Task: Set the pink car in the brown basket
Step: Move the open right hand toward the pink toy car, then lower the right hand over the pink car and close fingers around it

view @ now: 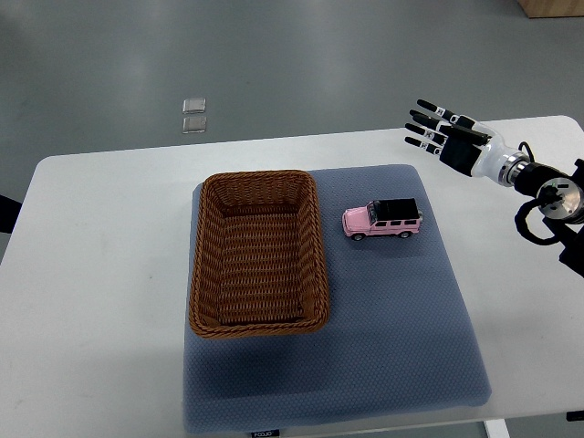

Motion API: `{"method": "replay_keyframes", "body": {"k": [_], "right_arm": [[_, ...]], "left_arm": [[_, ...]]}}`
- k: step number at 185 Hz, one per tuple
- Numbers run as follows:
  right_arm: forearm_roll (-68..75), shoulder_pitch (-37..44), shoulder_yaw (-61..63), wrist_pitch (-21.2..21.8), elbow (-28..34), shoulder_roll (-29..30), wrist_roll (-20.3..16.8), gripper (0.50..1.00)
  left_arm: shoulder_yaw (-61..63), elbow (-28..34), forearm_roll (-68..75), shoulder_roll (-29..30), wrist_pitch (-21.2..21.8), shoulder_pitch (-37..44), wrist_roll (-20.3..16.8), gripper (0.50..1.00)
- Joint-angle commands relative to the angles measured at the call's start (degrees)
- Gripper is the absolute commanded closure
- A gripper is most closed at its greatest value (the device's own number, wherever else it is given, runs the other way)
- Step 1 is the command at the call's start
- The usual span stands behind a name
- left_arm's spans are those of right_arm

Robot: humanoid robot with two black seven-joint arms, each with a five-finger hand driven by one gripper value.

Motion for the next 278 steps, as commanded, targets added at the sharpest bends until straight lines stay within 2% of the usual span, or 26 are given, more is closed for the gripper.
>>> {"method": "replay_keyframes", "body": {"k": [1,94,125,157,216,258,278], "right_arm": [[-0.34,-0.03,-0.06,0.54,0.09,0.02,0.16,0.583],[-0.61,0.05,-0.86,0.71,0.09,0.02,0.25,0.583],[-4.12,0.05,-0.77,3.52,0.26,0.02,0.96,0.583],[-13.35,0.23,-0.86,4.16,0.44,-1.03,6.49,0.583],[-47.27,1.90,-0.77,4.16,1.32,-2.70,20.81,0.585],[-68.45,3.22,-0.94,4.16,5.27,-4.90,26.88,0.585],[-74.78,3.31,-0.94,4.16,6.86,-5.51,28.03,0.583]], "left_arm": [[-0.04,-0.03,0.01,0.00,0.00,0.01,0.00,0.500],[0.32,0.68,-0.08,0.00,0.35,0.01,0.00,0.500],[0.23,0.41,0.01,0.00,0.35,0.01,0.00,0.500],[0.23,0.50,0.01,0.00,0.35,0.01,0.00,0.500],[0.23,0.50,0.01,0.00,0.35,0.01,0.00,0.500],[0.23,0.50,0.01,0.00,0.35,0.01,0.00,0.500],[0.23,0.50,0.01,0.00,0.35,0.01,0.00,0.500]]}}
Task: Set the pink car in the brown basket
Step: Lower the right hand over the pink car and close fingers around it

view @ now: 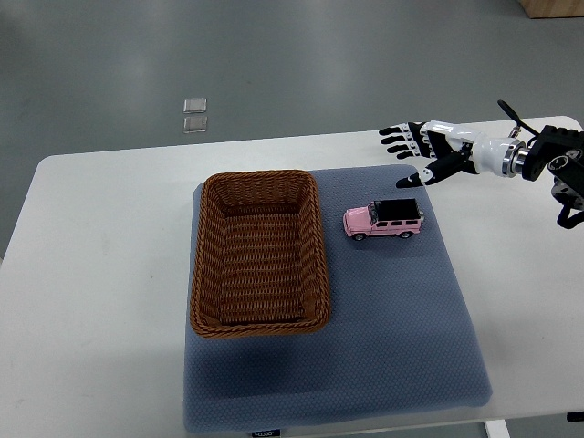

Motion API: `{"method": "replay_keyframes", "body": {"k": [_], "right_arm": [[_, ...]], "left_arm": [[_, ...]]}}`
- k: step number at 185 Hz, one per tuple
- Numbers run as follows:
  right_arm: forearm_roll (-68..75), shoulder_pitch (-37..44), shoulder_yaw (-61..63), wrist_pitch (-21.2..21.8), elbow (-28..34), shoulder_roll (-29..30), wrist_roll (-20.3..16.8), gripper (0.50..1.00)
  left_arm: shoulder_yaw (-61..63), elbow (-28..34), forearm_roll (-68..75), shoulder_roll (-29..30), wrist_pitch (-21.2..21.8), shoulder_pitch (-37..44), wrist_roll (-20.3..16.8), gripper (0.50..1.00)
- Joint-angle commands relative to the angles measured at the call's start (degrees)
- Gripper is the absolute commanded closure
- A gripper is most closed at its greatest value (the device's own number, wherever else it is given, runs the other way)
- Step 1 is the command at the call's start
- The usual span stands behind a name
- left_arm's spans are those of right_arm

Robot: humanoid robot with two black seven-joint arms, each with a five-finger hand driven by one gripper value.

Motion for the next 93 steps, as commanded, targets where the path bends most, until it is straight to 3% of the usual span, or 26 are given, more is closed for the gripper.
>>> {"method": "replay_keyframes", "body": {"k": [1,32,62,93], "right_arm": [[-6.56,0.08,0.00,-0.02,1.55,-0.59,1.20,0.585],[-12.90,-0.18,-1.93,-0.02,3.92,-0.50,1.46,0.583],[-13.78,0.08,-9.23,-6.45,6.21,-0.76,3.48,0.585],[-13.78,0.08,-10.37,-8.03,6.38,-0.76,3.92,0.585]], "left_arm": [[0.00,-0.01,0.01,0.00,0.00,-0.01,0.00,0.500],[0.00,-0.01,-0.08,0.00,0.00,-0.01,0.00,0.500],[0.00,-0.01,-0.08,0.00,0.00,-0.01,0.00,0.500],[0.00,-0.01,0.00,0.00,0.00,-0.01,0.00,0.500]]}}
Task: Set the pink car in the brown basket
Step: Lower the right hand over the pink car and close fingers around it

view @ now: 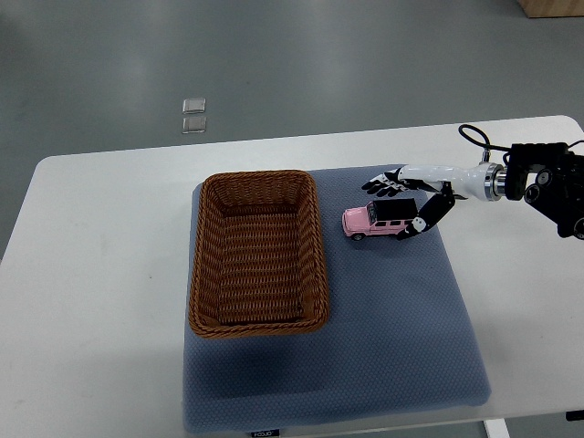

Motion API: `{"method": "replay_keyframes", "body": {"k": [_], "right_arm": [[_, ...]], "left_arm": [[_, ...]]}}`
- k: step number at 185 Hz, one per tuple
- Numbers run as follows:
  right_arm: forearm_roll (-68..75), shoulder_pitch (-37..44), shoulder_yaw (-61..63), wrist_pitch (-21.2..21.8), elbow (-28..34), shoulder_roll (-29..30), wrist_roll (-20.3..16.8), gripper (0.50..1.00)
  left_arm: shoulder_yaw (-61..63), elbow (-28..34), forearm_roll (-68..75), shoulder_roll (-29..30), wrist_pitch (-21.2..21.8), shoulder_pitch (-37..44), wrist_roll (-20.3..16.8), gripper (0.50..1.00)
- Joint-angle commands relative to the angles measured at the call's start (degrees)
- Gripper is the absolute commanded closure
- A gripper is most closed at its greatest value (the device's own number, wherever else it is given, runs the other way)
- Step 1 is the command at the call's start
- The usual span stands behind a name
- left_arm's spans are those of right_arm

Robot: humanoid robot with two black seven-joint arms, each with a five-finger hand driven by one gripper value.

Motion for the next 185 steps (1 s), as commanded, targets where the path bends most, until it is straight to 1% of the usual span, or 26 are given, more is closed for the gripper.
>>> {"method": "replay_keyframes", "body": {"k": [1,26,42,63,135,185], "right_arm": [[-0.01,-0.02,-0.30,-0.86,0.02,0.00,0.14,0.585],[-0.01,0.33,-0.74,-3.85,0.02,0.17,0.23,0.585],[-0.36,-0.02,-1.79,-6.92,-0.16,0.52,0.23,0.585],[-0.45,0.33,-4.60,-9.82,-0.16,0.70,0.32,0.585],[-0.62,1.04,-7.42,-10.35,-0.60,1.14,0.32,0.583],[-0.62,1.04,-7.33,-10.44,-0.60,1.40,0.32,0.607]], "left_arm": [[0.00,0.00,0.01,0.00,0.00,0.00,0.00,0.500],[0.00,0.00,0.01,0.00,0.00,0.00,0.00,0.500],[0.00,0.00,0.01,0.00,0.00,0.00,0.00,0.500],[0.00,0.00,0.01,0.00,0.00,0.00,0.00,0.500],[0.00,0.00,0.01,0.00,0.00,0.00,0.00,0.500],[0.00,0.00,0.01,0.00,0.00,0.00,0.00,0.500]]}}
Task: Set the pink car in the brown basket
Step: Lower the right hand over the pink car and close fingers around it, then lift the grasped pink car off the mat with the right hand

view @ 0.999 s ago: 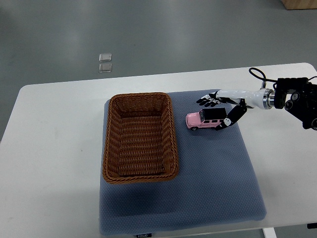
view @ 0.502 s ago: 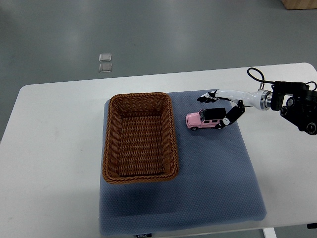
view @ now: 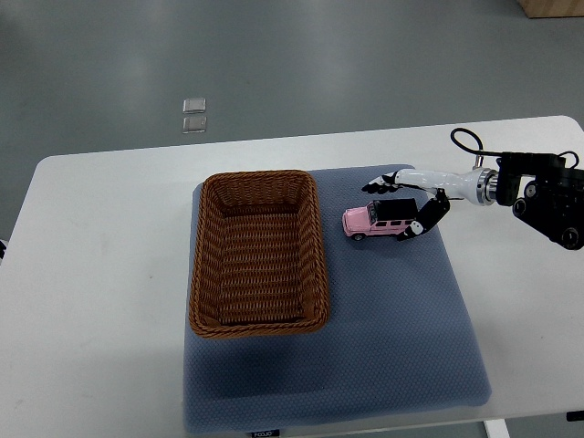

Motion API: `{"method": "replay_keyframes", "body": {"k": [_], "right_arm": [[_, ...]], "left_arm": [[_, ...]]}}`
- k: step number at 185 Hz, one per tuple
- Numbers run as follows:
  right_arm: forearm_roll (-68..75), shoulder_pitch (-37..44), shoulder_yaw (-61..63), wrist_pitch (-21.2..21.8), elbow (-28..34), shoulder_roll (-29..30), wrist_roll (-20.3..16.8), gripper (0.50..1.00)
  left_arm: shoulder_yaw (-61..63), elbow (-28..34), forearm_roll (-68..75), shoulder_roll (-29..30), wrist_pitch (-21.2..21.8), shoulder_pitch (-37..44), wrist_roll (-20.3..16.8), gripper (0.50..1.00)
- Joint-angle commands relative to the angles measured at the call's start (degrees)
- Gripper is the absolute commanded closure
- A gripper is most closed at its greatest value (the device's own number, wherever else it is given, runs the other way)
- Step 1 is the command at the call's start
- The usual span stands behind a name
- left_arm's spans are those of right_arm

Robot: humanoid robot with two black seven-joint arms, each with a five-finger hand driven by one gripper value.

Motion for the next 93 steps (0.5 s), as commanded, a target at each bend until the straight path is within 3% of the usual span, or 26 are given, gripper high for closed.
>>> {"method": "replay_keyframes", "body": {"k": [1,52,93], "right_arm": [[0.00,0.00,0.01,0.00,0.00,0.19,-0.01,0.607],[0.00,0.09,-0.79,0.00,-0.44,1.42,-0.01,0.640],[0.00,0.62,-0.87,0.00,-5.10,4.14,-0.01,0.697]], "left_arm": [[0.00,0.00,0.01,0.00,0.00,0.00,0.00,0.500],[0.00,0.00,0.01,0.00,0.00,0.00,0.00,0.500],[0.00,0.00,0.01,0.00,0.00,0.00,0.00,0.500]]}}
